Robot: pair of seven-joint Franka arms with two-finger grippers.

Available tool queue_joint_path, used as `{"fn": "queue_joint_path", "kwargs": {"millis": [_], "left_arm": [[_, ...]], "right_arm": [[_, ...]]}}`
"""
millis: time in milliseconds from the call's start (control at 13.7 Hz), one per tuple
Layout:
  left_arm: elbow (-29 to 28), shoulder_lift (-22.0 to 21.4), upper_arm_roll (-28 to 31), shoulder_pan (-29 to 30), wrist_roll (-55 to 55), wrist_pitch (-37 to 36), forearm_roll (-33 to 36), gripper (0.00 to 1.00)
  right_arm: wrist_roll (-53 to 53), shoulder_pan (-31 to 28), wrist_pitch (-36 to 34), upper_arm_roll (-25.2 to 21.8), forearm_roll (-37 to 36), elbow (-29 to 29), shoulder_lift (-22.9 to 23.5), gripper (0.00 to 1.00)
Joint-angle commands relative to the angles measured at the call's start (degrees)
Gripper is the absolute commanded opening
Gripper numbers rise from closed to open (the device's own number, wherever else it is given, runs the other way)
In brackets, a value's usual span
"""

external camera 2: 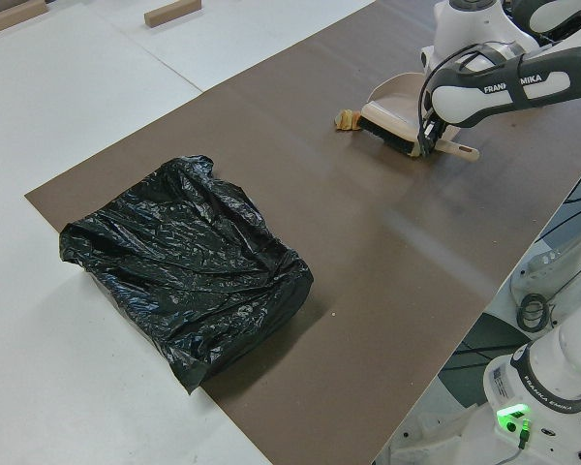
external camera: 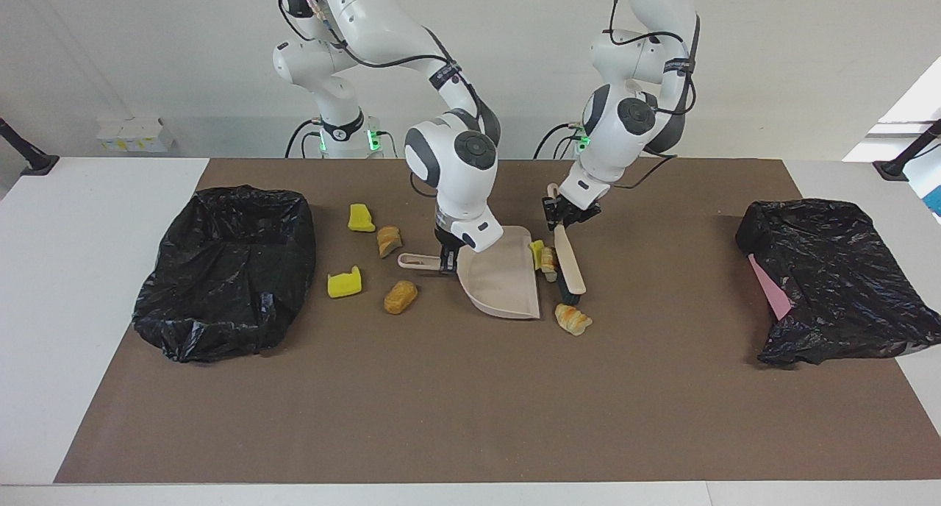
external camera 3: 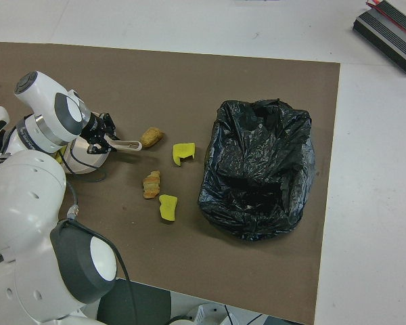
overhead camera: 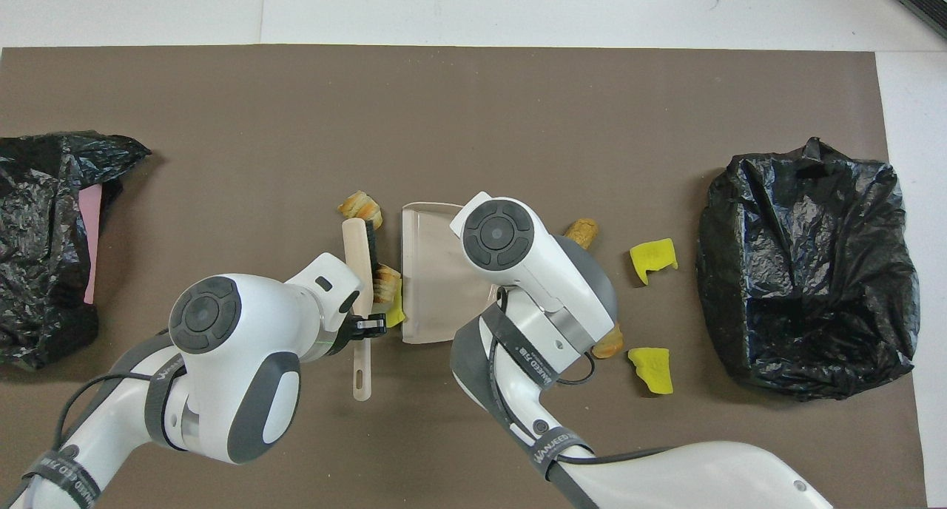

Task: Sweep and dump trash in bin
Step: 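Sweep debris into the dustpan with the left gripper's brush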

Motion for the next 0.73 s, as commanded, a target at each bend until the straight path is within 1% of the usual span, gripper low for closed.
{"fn": "queue_joint_path", "kwargs": {"millis": [0,219,365,583,656], "left_arm": [[4.95,2.67,0.76,-0.92,-0.26,-1.32,-2.09,0.00],[6.80,1.36,0.58,0.22,-0.17,-3.34,-2.89,0.00],[7.86,1.00,0.84,2.94,0.00,-3.79,-2.80,0.00],[8.91,1.44,1.37,6.36,0.35,-5.01,-0.70,0.00],[9.44,1.62,1.28,8.12,0.35,-6.84,0.88,0.00]], "right_arm": [[0.45,1.27,1.83,0.09,-5.04,-2.45,-1.64,0.00],[0.46,1.80,1.74,0.09,-7.84,-2.28,-1.64,0.00],[0.46,2.49,0.87,0.09,-8.38,-2.80,-2.34,0.00],[2.73,3.81,-1.59,0.00,-11.18,-2.80,-2.78,0.00],[4.05,4.78,-3.17,0.00,-12.68,-2.80,-3.22,0.00]]}}
